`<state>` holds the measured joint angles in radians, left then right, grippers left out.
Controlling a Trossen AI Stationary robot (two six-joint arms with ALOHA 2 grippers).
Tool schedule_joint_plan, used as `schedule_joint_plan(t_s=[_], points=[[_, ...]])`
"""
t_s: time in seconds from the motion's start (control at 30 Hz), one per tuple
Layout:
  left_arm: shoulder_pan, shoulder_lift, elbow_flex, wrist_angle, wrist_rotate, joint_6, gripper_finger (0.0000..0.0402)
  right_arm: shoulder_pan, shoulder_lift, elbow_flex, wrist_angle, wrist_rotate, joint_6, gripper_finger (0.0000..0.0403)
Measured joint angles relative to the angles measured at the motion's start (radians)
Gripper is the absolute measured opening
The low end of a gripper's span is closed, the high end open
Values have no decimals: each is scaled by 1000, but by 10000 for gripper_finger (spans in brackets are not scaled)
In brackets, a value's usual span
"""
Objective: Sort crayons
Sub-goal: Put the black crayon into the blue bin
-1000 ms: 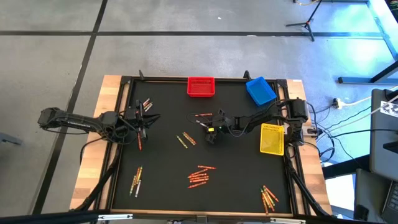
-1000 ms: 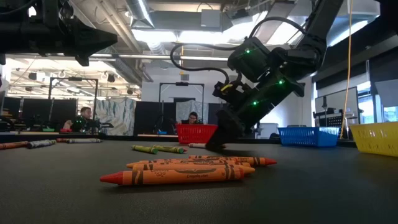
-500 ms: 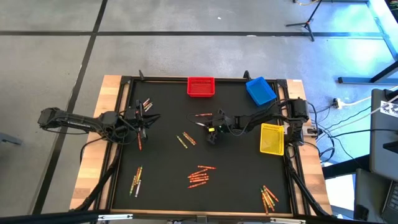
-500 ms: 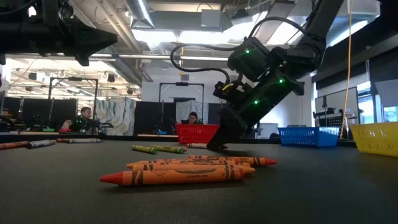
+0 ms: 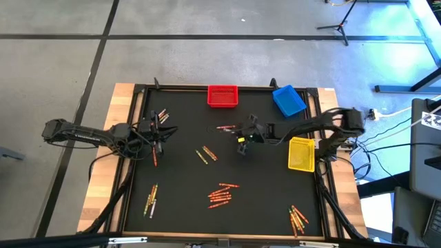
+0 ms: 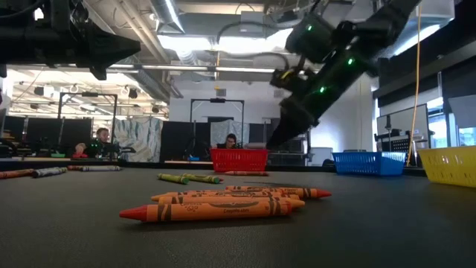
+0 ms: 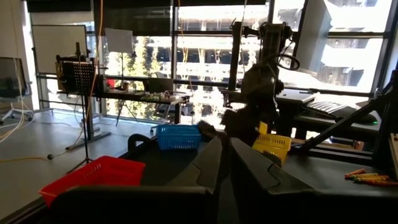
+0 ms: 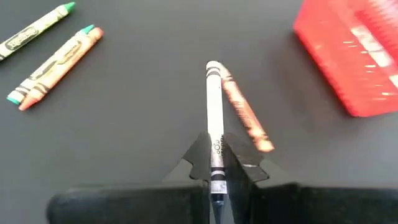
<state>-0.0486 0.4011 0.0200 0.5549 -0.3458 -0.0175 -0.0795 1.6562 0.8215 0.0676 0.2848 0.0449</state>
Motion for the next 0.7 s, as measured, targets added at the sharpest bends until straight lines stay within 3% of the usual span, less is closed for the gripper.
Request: schedule_joint_plan(t_s=[0.3, 0.5, 0.7], points=[[0, 0, 0, -1, 10, -6, 25, -82, -225, 0, -283, 84, 1, 17], [0, 0, 0, -1, 18, -6, 25, -241, -336, 0, -425, 111, -7, 20], [0, 0, 0, -1, 18, -7, 25, -433, -363, 1, -484, 105, -43, 21]])
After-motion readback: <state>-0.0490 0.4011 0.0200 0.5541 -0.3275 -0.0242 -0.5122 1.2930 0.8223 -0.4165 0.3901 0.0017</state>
